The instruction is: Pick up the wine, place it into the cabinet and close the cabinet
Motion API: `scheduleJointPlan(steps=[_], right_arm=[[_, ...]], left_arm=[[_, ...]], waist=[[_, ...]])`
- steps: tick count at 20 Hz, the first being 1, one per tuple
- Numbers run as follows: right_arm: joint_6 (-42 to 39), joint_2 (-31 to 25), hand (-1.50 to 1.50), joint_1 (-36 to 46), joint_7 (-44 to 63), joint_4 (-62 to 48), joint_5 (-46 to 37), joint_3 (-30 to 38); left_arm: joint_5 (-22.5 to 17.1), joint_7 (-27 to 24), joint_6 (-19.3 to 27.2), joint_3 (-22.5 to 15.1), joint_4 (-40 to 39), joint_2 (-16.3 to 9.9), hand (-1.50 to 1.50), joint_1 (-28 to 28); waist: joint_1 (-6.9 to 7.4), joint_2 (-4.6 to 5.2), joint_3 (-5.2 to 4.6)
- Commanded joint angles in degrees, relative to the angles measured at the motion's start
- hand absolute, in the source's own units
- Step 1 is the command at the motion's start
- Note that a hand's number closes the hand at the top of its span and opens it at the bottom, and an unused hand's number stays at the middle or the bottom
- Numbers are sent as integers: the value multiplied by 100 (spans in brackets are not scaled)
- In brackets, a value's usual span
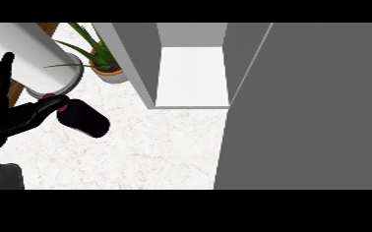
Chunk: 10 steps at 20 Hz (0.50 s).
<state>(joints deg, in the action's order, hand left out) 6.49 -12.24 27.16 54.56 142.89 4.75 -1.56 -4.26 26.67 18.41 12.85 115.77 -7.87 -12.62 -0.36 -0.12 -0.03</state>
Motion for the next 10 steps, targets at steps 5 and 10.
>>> scheduleJointPlan(steps=[5,10], right_arm=[[53,-7,-150,22,506,748,314,-50],[127,-34,-150,192,600,720,272,42]], left_arm=[[-228,-464,-175,383,-844,-188,-150,-100],[72,-718,-57,84,-999,66,-150,169]], waist=[[-11,3,0],[-1,1,1]])
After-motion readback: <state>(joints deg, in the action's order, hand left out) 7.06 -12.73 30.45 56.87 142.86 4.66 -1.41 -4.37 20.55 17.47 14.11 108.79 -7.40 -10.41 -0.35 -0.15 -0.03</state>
